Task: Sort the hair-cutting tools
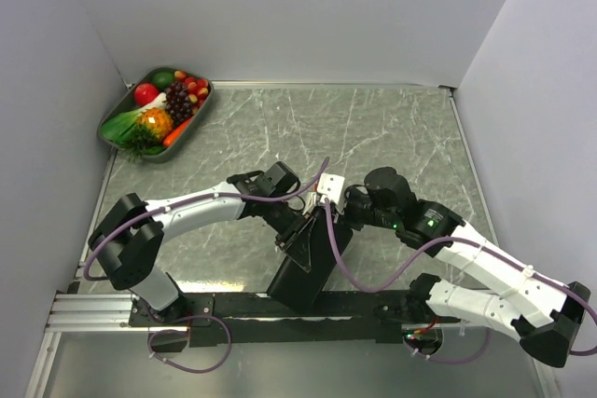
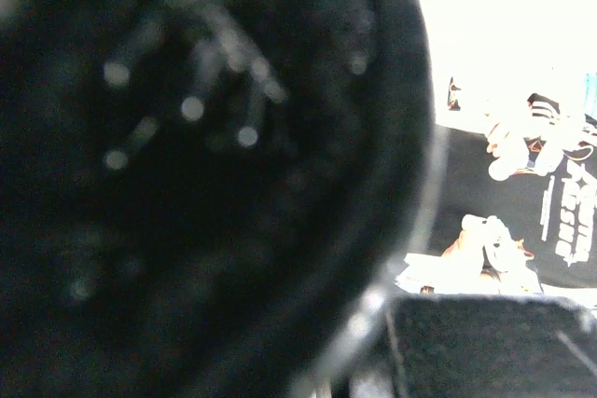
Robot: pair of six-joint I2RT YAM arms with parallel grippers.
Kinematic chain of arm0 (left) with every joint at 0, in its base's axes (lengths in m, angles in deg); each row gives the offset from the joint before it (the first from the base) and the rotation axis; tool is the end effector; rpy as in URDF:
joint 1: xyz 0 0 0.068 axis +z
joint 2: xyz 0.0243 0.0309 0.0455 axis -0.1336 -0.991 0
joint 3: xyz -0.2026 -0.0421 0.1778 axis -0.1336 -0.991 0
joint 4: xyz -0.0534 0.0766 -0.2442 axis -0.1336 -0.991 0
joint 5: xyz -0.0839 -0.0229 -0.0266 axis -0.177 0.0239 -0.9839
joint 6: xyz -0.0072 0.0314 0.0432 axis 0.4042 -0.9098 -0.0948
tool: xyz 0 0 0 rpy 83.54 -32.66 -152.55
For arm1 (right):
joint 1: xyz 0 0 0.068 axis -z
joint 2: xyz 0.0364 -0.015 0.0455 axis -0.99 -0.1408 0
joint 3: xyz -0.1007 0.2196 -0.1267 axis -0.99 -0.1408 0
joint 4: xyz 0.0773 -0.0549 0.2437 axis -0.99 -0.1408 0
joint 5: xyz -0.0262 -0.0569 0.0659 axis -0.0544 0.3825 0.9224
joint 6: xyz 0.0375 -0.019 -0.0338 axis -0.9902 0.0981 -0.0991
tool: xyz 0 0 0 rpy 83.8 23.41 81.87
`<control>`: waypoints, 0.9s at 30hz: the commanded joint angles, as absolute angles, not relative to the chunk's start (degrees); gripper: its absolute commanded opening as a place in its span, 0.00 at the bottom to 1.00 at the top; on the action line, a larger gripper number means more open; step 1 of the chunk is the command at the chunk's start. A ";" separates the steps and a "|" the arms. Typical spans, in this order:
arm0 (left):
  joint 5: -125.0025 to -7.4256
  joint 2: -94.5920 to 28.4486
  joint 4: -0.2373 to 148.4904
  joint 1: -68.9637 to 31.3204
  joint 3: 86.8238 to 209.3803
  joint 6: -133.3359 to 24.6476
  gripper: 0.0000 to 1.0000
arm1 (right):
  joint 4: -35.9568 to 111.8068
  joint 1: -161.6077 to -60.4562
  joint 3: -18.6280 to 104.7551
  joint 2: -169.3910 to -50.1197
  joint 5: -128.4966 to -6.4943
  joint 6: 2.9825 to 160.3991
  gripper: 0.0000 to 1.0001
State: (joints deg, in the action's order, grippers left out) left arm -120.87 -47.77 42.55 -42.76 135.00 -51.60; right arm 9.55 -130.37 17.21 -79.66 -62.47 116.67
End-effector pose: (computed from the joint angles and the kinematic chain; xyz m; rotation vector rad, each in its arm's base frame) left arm 0.1703 -0.2559 0.2241 -1.1378 -2.2136 1.6162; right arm 0.1228 0.1504 0.3187 -1.4139 1.5721 0.4446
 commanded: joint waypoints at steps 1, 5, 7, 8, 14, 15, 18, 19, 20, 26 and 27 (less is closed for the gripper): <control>-125.02 -48.28 49.61 -45.15 138.77 -51.33 0.01 | 19.90 -131.21 21.39 -79.22 -60.45 116.19 0.00; -123.87 -48.19 49.87 -43.30 138.78 -50.72 0.01 | 14.45 -131.12 22.88 -78.42 -67.47 116.02 0.25; -123.17 -48.11 49.87 -41.38 138.69 -50.46 0.01 | 11.47 -130.60 23.94 -78.68 -73.28 112.52 0.38; -122.30 -47.93 50.14 -40.67 138.60 -50.02 0.01 | 10.06 -130.42 24.47 -78.77 -74.25 111.54 0.40; -117.20 -50.11 51.02 -32.15 138.86 -46.34 0.01 | 1.62 -128.23 26.76 -81.58 -91.10 99.87 0.57; -115.19 -50.91 51.28 -31.18 139.65 -45.72 0.01 | 1.35 -127.53 26.84 -81.67 -93.39 96.19 0.61; -111.76 -55.12 52.16 -29.06 142.80 -43.17 0.01 | 1.34 -122.96 25.53 -81.41 -96.67 90.82 0.81; -111.39 -56.35 52.51 -28.80 143.77 -42.55 0.01 | 1.69 -121.73 24.48 -80.89 -96.93 89.05 0.93; -111.13 -58.89 53.73 -28.71 144.74 -41.24 0.01 | 1.78 -120.59 24.12 -80.71 -96.76 86.68 0.99; -106.47 -72.15 54.70 -27.83 157.74 -35.26 0.01 | -3.22 -114.95 25.26 -82.63 -87.90 76.74 1.00; -106.03 -73.58 55.93 -27.48 160.80 -34.21 0.01 | -3.75 -114.86 25.17 -83.07 -86.75 74.47 1.00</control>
State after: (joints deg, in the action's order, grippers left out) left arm -107.12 -68.67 50.72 -28.09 151.13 -39.95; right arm -0.48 -115.34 24.31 -81.93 -91.06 84.36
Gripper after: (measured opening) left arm 0.311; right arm 0.996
